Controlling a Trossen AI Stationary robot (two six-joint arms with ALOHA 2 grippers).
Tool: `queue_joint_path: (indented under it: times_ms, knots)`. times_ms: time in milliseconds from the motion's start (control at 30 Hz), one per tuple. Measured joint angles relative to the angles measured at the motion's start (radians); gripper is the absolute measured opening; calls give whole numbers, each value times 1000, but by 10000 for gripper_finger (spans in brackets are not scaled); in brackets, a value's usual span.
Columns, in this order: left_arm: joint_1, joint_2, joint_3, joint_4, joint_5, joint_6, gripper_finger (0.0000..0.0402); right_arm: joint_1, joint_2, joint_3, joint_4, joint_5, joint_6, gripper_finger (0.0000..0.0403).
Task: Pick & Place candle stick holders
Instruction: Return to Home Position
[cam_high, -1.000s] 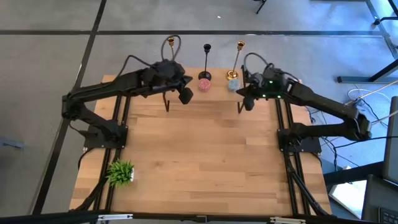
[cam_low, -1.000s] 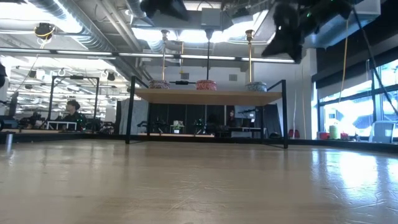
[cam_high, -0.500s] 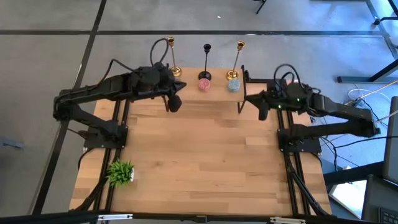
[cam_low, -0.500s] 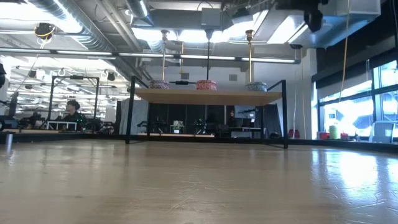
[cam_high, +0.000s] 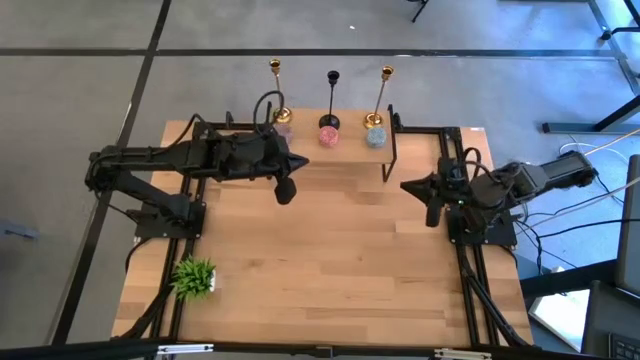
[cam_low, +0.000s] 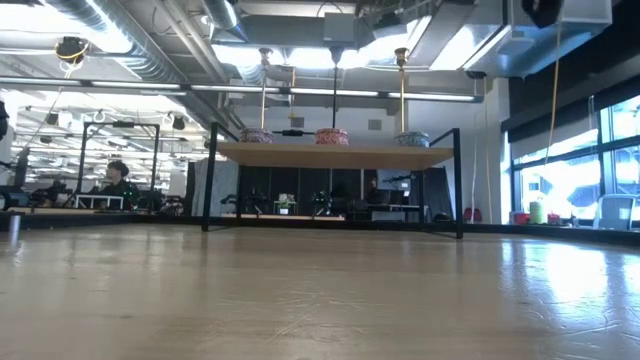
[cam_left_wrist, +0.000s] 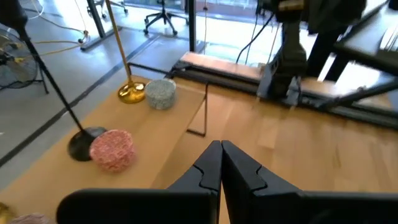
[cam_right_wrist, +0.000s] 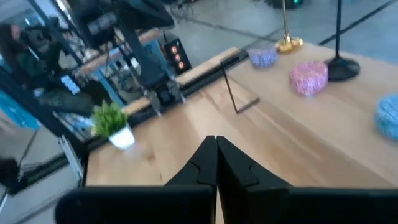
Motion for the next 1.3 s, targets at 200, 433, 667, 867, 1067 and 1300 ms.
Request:
queue_joint_path:
  times_ms: [200, 433, 667, 867, 1067, 1300]
  knots:
    - [-1, 13, -11, 102, -5, -55, 2, 11, -104, -86, -17, -72, 18, 0]
    - [-1, 35, -12, 202, -43, -184, 2, -60, -355, -345, 180, -212, -6, 0]
    - [-12, 83, -12, 328, -41, -309, 2, -102, -557, -474, 208, -348, -110, 0]
    - [-38, 129, -12, 437, -109, -352, 2, -113, -687, -532, 107, -391, -135, 0]
    - [-56, 142, -12, 478, -180, -384, 2, -113, -761, -564, 21, -390, -134, 0]
    - [-47, 142, -12, 496, -197, -434, 2, -113, -761, -647, 168, -436, -139, 0]
